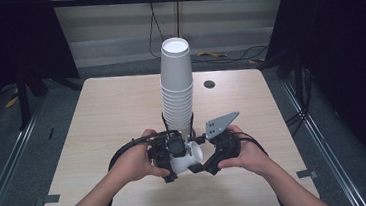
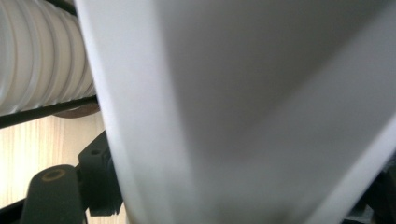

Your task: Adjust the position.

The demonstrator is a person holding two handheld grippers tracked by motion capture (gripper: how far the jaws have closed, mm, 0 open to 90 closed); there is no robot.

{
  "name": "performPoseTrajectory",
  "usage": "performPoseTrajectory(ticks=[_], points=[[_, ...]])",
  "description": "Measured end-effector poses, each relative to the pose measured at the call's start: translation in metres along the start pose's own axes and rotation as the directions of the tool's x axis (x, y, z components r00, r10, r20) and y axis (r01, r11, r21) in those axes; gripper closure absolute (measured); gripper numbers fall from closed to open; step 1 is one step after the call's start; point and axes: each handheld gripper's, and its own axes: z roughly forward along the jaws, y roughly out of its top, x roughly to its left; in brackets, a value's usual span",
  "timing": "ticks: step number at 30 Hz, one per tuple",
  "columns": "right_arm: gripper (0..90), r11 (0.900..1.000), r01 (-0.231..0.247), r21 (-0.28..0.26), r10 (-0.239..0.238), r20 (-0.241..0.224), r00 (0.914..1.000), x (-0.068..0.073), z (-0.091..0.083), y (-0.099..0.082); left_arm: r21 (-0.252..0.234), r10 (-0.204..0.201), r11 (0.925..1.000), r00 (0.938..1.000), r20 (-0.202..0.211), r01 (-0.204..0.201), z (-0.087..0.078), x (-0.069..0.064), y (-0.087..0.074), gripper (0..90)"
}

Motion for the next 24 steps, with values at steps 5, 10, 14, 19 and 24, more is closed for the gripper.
performPoseTrajectory(ticks=[5, 10, 14, 19, 24], points=[[14.3, 1.0000, -0.002, 0.004, 0.002, -0.006, 1.0000, 0.0006, 0.0006, 0.0005, 0.003, 0.000, 1.0000, 0.9999, 0.011, 0.000, 0.0000, -0.0026, 0.0037, 17.9], [14.6, 0.9999, 0.000, 0.010, 0.000, -0.012, 0.9999, 0.0009, 0.0028, 0.0002, 0.015, 0.027, 0.9995, 0.9996, 0.005, -0.027, -0.0008, -0.0020, 0.0072, 17.8], [15.5, 0.9998, 0.004, 0.019, -0.003, -0.016, 0.9999, 0.0018, 0.0053, -0.0003, 0.009, 0.035, 0.9993, 0.9993, 0.010, -0.035, -0.0016, -0.0027, 0.0085, 17.8], [18.0, 0.9999, 0.002, 0.016, -0.002, -0.013, 0.9999, 0.0016, 0.0050, 0.0000, -0.003, 0.026, 0.9997, 0.9997, 0.004, -0.026, -0.0008, -0.0038, 0.0083, 17.7], [21.5, 0.9998, 0.006, 0.017, -0.006, -0.013, 0.9999, 0.0019, 0.0059, 0.0005, -0.006, 0.026, 0.9996, 0.9997, 0.002, -0.026, -0.0006, -0.0047, 0.0089, 17.7]])
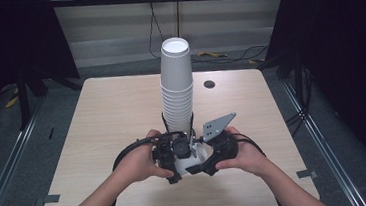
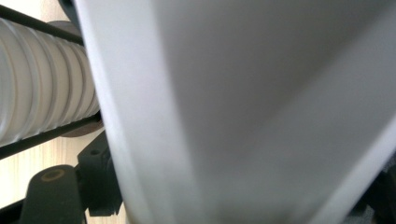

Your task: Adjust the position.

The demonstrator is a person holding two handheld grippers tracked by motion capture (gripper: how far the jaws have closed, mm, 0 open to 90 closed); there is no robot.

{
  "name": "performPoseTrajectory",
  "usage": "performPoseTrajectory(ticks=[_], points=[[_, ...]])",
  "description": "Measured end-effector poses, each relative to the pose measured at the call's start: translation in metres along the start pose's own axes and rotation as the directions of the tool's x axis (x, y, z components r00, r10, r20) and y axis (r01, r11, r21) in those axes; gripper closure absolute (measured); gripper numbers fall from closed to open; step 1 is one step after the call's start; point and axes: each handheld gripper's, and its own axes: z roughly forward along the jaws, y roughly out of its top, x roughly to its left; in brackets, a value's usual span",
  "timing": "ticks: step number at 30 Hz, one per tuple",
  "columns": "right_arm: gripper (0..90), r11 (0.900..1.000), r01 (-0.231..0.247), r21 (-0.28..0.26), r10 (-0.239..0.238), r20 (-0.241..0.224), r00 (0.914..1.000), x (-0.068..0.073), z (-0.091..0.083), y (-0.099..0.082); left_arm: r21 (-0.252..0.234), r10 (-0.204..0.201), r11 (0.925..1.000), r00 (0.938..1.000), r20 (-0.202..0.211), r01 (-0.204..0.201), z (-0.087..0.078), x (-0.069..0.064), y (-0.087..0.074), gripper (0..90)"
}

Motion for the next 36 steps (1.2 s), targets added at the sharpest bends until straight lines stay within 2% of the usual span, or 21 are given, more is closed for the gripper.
performPoseTrajectory(ticks=[4, 8, 13, 15, 16, 17, 19, 20, 22, 27, 30, 31, 34, 35, 36], points=[[22.6, 1.0000, -0.006, 0.004, 0.006, -0.001, 1.0000, 0.000, 0.001, -0.001, -0.004, 0.000, 1.0000, 1.0000, -0.002, 0.000, 0.000, 0.001, 0.000, 17.7], [23.6, 0.9999, -0.002, 0.017, 0.002, 0.006, 1.0000, 0.000, 0.002, 0.000, 0.001, 0.023, 0.9997, 0.9997, -0.007, -0.023, 0.001, 0.002, -0.001, 17.7], [24.3, 0.9997, -0.004, 0.026, 0.004, 0.006, 1.0000, 0.000, 0.001, 0.000, -0.013, 0.017, 0.9998, 0.9998, -0.002, -0.017, 0.001, 0.002, -0.002, 17.4], [24.3, 0.9996, -0.008, 0.028, 0.008, 0.005, 1.0000, 0.000, 0.000, 0.000, -0.023, 0.029, 0.9993, 0.9996, 0.006, -0.029, 0.001, 0.003, -0.003, 16.0], [24.3, 0.9996, -0.010, 0.027, 0.010, 0.001, 1.0000, -0.001, -0.001, 0.000, -0.044, 0.003, 0.9990, 1.0000, -0.007, -0.004, 0.000, 0.002, -0.005, 15.5], [24.3, 0.9996, -0.010, 0.027, 0.010, 0.001, 1.0000, -0.001, -0.001, 0.000, -0.044, 0.003, 0.9990, 1.0000, -0.007, -0.004, 0.000, 0.002, -0.005, 15.3], [24.3, 0.9997, -0.012, 0.021, 0.012, 0.000, 0.9999, -0.002, -0.003, 0.000, -0.066, 0.021, 0.9976, 0.9998, -0.003, -0.021, -0.003, 0.004, -0.006, 14.8], [24.3, 0.9996, -0.020, 0.023, 0.020, 0.004, 0.9998, -0.002, -0.004, 0.000, -0.090, -0.001, 0.9960, 1.0000, -0.005, 0.001, -0.002, 0.002, -0.007, 14.7], [24.3, 0.9994, -0.019, 0.029, 0.019, 0.001, 0.9998, -0.002, -0.004, 0.000, -0.101, -0.011, 0.9948, 0.9999, -0.003, 0.011, -0.003, 0.003, -0.009, 14.4], [24.4, 0.9991, -0.026, 0.034, 0.026, 0.006, 0.9997, -0.002, -0.001, -0.001, -0.102, -0.025, 0.9945, 0.9997, 0.001, 0.025, -0.004, 0.002, -0.011, 13.9], [24.6, 0.9986, -0.031, 0.044, 0.031, 0.007, 0.9995, -0.001, 0.000, -0.001, -0.108, -0.012, 0.9941, 0.9999, -0.012, 0.011, -0.003, 0.002, -0.012, 14.0], [24.7, 0.9986, -0.030, 0.044, 0.029, 0.009, 0.9995, -0.001, 0.000, 0.000, -0.091, 0.003, 0.9958, 0.9999, -0.014, -0.004, -0.004, 0.003, -0.012, 14.0], [24.9, 0.9984, -0.036, 0.043, 0.036, 0.014, 0.9993, -0.002, 0.001, 0.000, -0.110, -0.014, 0.9939, 0.9998, -0.014, 0.013, -0.004, 0.004, -0.013, 13.6], [24.9, 0.9983, -0.039, 0.044, 0.039, 0.014, 0.9992, -0.002, 0.000, 0.001, -0.119, -0.014, 0.9929, 0.9996, -0.026, 0.011, -0.005, 0.004, -0.013, 13.5], [24.9, 0.9983, -0.043, 0.040, 0.043, 0.011, 0.9990, -0.003, 0.000, 0.001, -0.099, 0.005, 0.9951, 0.9998, -0.018, -0.007, -0.006, 0.005, -0.013, 13.6]])
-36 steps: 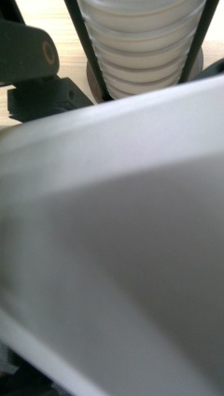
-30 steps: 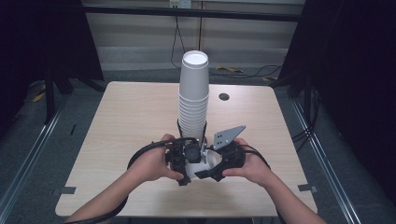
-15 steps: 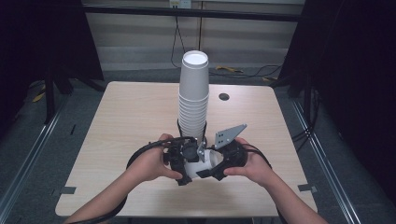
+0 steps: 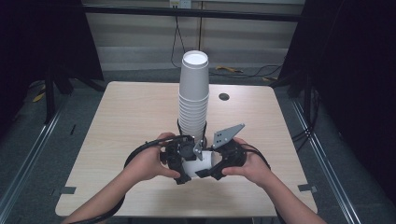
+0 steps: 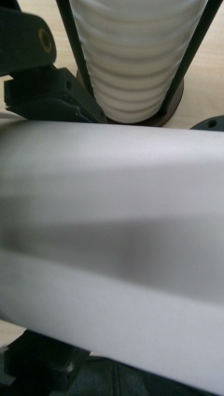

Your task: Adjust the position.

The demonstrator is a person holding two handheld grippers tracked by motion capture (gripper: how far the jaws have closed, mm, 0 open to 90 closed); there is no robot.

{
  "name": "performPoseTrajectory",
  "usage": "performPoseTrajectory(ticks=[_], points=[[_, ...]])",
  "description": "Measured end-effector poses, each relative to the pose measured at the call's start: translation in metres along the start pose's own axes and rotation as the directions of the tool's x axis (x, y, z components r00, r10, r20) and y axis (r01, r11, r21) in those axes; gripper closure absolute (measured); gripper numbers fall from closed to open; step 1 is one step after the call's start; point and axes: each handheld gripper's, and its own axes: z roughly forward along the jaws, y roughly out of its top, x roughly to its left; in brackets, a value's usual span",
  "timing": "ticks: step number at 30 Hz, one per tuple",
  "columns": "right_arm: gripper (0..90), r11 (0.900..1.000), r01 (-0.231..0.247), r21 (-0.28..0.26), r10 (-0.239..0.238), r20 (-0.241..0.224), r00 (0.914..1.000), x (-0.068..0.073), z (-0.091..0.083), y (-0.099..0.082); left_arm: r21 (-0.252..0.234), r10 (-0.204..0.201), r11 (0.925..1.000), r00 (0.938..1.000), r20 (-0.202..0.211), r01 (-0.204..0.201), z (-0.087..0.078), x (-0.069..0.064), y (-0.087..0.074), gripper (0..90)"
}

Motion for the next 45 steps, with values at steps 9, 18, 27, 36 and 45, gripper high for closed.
performPoseTrajectory(ticks=[9, 18, 27, 36, 45], points=[[24.8, 0.9999, -0.011, -0.011, 0.011, -0.002, 0.9999, -0.001, -0.004, 0.000, -0.060, -0.028, 0.9978, 0.9995, 0.013, 0.028, 0.001, 0.000, -0.003, 14.6], [25.2, 0.9997, -0.022, -0.004, 0.022, -0.005, 0.9997, -0.001, -0.004, 0.001, -0.073, -0.030, 0.9968, 0.9986, 0.043, 0.033, 0.002, 0.003, -0.005, 15.5], [25.2, 0.9998, -0.019, 0.009, 0.019, -0.001, 0.9998, -0.001, -0.005, 0.005, -0.095, -0.009, 0.9954, 0.9999, -0.006, 0.009, -0.002, 0.001, -0.003, 11.8], [25.1, 0.9992, -0.030, 0.026, 0.030, -0.006, 0.9995, -0.003, -0.002, 0.002, -0.112, -0.015, 0.9936, 0.9999, 0.000, 0.015, -0.003, 0.000, 0.000, 11.0], [24.9, 0.9979, -0.028, 0.059, 0.027, 0.016, 0.9995, -0.006, -0.003, -0.007, -0.132, -0.039, 0.9905, 0.9992, -0.008, 0.037, -0.015, 0.003, -0.005, 12.6]])
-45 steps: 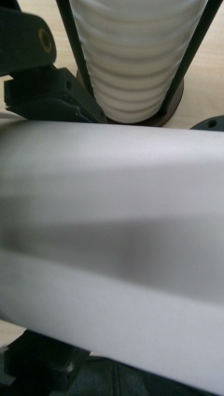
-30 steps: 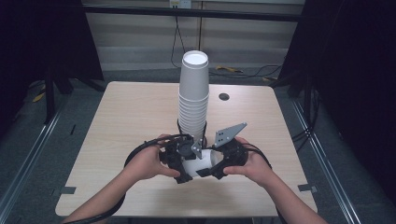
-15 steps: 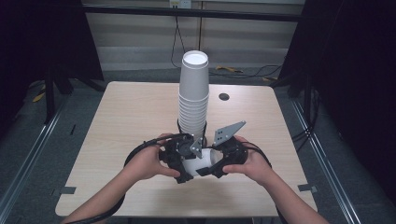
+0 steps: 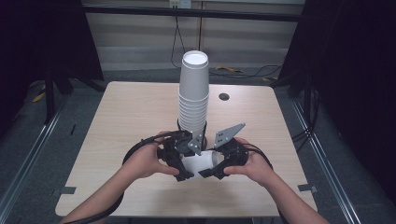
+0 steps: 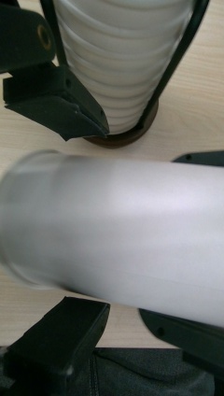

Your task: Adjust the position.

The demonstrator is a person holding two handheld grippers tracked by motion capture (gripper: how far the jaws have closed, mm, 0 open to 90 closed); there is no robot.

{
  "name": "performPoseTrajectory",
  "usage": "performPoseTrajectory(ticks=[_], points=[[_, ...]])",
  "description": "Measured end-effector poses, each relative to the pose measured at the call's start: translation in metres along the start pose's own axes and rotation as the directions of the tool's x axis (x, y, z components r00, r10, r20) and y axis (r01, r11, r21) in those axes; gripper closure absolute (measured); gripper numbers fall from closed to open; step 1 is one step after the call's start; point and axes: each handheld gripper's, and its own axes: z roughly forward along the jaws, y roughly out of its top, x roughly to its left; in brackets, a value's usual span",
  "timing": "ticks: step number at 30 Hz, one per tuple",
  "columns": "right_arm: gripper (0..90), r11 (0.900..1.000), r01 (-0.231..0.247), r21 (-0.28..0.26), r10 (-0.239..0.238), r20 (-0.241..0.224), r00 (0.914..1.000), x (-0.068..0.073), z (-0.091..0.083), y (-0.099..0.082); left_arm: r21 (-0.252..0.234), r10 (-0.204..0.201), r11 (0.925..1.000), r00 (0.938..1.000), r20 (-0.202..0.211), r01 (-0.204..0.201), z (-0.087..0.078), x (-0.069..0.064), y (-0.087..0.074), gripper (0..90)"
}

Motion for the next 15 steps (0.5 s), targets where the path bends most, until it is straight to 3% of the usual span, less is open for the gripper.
performPoseTrajectory(ticks=[1, 3, 7, 12, 13, 14, 15], points=[[24.8, 1.0000, 0.000, -0.003, 0.000, 0.005, 1.0000, 0.000, -0.002, -0.002, -0.020, -0.024, 0.9995, 0.9997, -0.005, 0.024, -0.002, 0.000, -0.003, 12.6], [24.8, 1.0000, -0.006, -0.001, 0.006, 0.009, 0.9999, 0.000, -0.003, -0.003, -0.017, -0.009, 0.9998, 0.9999, -0.007, 0.009, -0.004, 0.001, -0.005, 12.6], [24.7, 0.9997, -0.017, -0.016, 0.017, 0.015, 0.9997, -0.002, -0.010, -0.010, -0.049, -0.068, 0.9965, 0.9976, -0.008, 0.068, -0.004, 0.000, -0.018, 14.1], [24.7, 0.9990, -0.033, -0.028, 0.034, 0.030, 0.9990, -0.004, -0.016, -0.016, -0.048, -0.070, 0.9964, 0.9975, -0.002, 0.070, -0.005, 0.001, -0.028, 14.3], [24.7, 0.9985, -0.042, -0.034, 0.043, 0.029, 0.9987, -0.005, -0.018, -0.018, -0.053, -0.082, 0.9952, 0.9967, 0.003, 0.082, -0.006, 0.001, -0.031, 14.3], [24.7, 0.9981, -0.047, -0.041, 0.048, 0.035, 0.9982, -0.006, -0.020, -0.019, -0.079, -0.121, 0.9895, 0.9926, 0.005, 0.121, -0.005, 0.000, -0.034, 14.3], [24.7, 0.9972, -0.054, -0.052, 0.056, 0.042, 0.9975, -0.007, -0.024, -0.021, -0.076, -0.119, 0.9899, 0.9927, 0.014, 0.120, -0.005, 0.002, -0.038, 14.4]])
